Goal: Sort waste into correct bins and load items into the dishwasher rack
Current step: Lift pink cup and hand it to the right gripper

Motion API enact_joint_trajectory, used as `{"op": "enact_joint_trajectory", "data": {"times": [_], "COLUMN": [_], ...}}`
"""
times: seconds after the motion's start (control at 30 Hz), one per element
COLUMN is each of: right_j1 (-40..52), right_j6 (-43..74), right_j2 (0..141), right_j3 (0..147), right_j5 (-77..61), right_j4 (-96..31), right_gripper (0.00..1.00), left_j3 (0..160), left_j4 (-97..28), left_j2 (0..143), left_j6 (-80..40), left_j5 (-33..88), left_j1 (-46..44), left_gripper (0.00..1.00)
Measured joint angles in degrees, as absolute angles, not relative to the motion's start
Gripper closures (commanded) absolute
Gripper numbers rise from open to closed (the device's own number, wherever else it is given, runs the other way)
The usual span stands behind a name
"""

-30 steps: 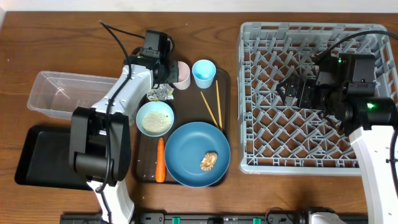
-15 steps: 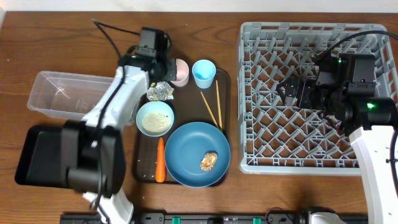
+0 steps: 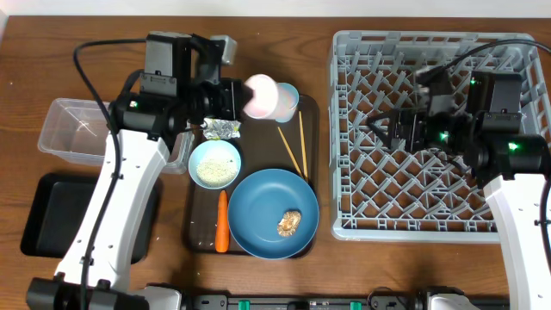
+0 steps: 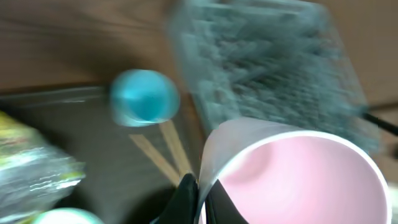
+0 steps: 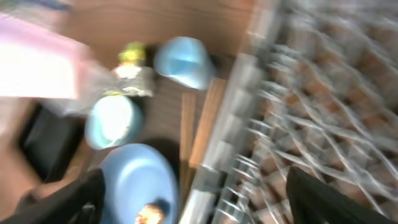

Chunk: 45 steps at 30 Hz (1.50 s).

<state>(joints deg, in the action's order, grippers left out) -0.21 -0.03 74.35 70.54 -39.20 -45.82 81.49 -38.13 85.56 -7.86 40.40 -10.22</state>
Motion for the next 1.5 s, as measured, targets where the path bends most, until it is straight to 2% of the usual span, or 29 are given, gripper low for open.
{"op": "enact_joint_trajectory", "data": {"times": [0.3, 0.47, 0.63, 0.7, 0.83, 1.07, 1.1, 1.17, 1.27, 1.33, 1.5], "right_j1": [0.97, 6.52, 11.66, 13.04, 13.85, 13.85, 13.85, 13.85, 13.82, 13.82, 13.65], "right_j6": [-7.03, -10.22, -11.92, -12.36, -13.13, -13.19, -13.1, -12.99, -12.58, -11.97, -8.12], "right_j2": [72.2, 72.2, 72.2, 72.2, 72.2, 72.2, 72.2, 72.2, 71.99, 71.42, 66.32], "right_j3": [70.59, 70.67, 70.7, 70.7, 70.72, 70.72, 70.72, 70.72, 70.72, 70.72, 70.72], "right_j5": [-63.72, -69.6, -68.97, -68.31, -67.07, -66.17, -66.17, -66.06, -64.79, -62.5, -50.63], "right_j4": [-36.05, -32.77, -31.46, -31.03, -30.37, -30.33, -30.33, -30.35, -30.65, -31.31, -35.46], "right_gripper": [0.16, 0.16, 0.17, 0.21, 0.38, 0.5, 0.51, 0.51, 0.5, 0.51, 0.49], "left_j3": [81.47, 81.47, 81.47, 81.47, 81.47, 81.47, 81.47, 81.47, 81.47, 81.47, 81.47], "left_j4": [-33.85, -33.78, -33.32, -32.97, -32.91, -32.75, -32.73, -32.62, -32.36, -32.27, -32.25], "left_j2": [85.6, 85.6, 85.6, 85.6, 85.6, 85.6, 85.6, 85.6, 85.6, 85.6, 85.6], "left_j6": [-7.73, -7.7, -7.7, -7.73, -7.75, -7.73, -7.73, -7.49, -7.73, -7.64, -7.94], "left_j5": [67.26, 73.38, 76.73, 77.78, 79.22, 79.77, 79.75, 79.7, 79.31, 79.07, 78.65], "left_j1": [-10.37, -11.27, -12.14, -12.16, -12.16, -12.16, -12.16, -12.16, -12.19, -12.14, -10.83], "left_gripper": [0.94, 0.94, 0.94, 0.94, 0.94, 0.94, 0.87, 0.57, 0.41, 0.36, 0.35]}}
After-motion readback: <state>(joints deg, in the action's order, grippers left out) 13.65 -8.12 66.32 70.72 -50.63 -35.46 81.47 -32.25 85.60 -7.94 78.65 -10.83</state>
